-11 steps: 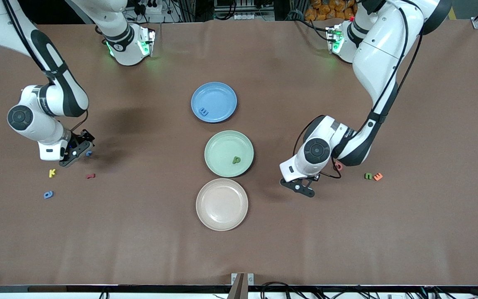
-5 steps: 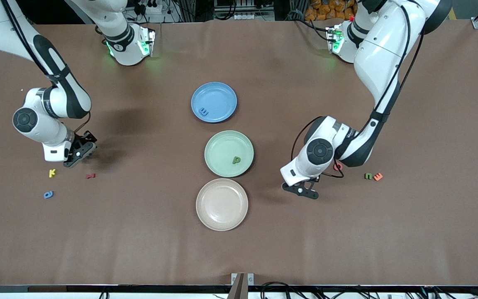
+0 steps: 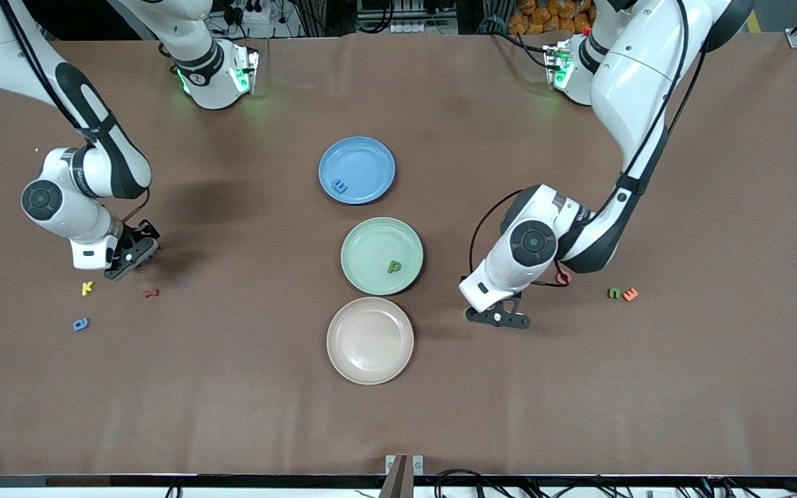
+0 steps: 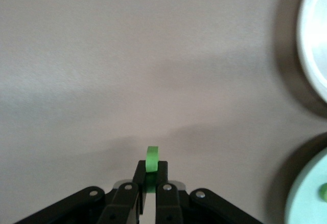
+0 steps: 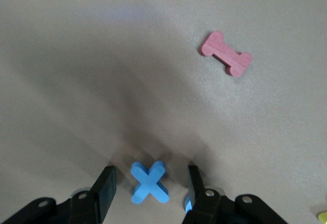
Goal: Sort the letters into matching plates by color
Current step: 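Lower the green letter onto the green plate with the left gripper and release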
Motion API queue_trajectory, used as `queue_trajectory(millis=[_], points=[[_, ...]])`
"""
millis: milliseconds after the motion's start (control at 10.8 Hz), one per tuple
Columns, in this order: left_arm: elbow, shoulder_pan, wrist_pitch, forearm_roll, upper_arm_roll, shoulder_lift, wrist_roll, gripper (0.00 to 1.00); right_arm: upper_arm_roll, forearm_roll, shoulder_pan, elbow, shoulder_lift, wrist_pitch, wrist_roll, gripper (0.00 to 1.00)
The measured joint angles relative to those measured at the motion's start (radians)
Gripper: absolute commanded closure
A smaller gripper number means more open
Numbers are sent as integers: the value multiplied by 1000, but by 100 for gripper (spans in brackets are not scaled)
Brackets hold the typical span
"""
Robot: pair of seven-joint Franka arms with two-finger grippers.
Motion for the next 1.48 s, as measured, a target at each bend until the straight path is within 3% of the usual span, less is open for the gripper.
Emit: queue_trajectory(millis=[93, 370, 1018, 1296, 1388, 1481], points=[[0, -1, 0, 0, -11, 0, -29, 100, -5, 0, 0, 0, 3, 8, -8, 52], [0, -1, 0, -5, -33, 0, -106, 100, -6, 0, 0, 2, -2, 12, -12, 99], [0, -14, 93, -11, -123, 0, -388, 100, -5, 0, 1, 9, -12, -17, -13, 100], [0, -90, 211, -12, -133, 0, -602, 100, -1, 0, 5, 21, -65, -79, -7, 100], [-1, -122, 250, -12, -133, 1, -661, 94, 0, 0, 12, 21, -82, -89, 9, 100], [-1, -144, 269, -12, -132, 1, -698, 1, 0, 0, 23, 21, -93, -103, 30, 100]])
